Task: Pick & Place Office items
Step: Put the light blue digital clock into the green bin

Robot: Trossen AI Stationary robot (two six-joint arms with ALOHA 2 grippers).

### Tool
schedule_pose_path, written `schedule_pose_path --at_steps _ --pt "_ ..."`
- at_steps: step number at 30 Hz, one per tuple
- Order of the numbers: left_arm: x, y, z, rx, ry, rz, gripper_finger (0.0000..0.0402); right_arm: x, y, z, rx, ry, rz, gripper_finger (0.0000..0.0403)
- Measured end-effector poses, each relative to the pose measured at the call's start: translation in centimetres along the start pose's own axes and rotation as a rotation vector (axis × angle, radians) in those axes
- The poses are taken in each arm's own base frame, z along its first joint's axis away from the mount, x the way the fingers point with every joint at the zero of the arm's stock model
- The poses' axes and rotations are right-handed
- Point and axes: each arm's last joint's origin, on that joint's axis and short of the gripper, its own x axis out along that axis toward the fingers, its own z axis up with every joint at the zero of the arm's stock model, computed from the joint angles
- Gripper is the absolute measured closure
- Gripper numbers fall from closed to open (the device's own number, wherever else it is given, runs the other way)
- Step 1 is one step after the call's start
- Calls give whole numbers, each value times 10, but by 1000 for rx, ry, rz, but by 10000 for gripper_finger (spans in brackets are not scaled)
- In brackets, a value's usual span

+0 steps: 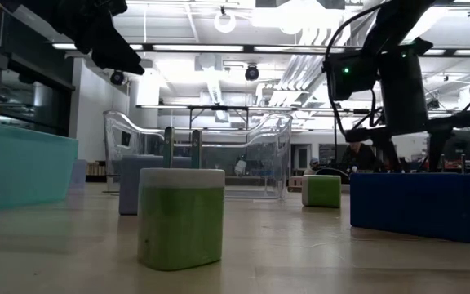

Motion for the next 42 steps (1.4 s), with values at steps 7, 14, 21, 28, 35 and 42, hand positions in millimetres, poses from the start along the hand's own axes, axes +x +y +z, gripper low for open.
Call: schedule_pose_path --at_steps 7,14,21,28,35,42 --pt "0 0 0 0 0 0 158 0 -1 0 -1 4 -9 271" --pt "0 0 0 0 0 -1 158 0 -1 0 -2 -3 -14 314" --pt "0 0 0 0 0 0 158 0 -2 1 -3 -9 -24 348" --pt "0 0 0 0 0 0 158 0 -2 1 -20 -10 -23 356" --pt "0 0 0 0 0 -1 158 -1 -3 -1 -64 -63 -3 359" --pt "0 0 0 0 0 0 158 -2 -5 -4 -161 -100 18 358"
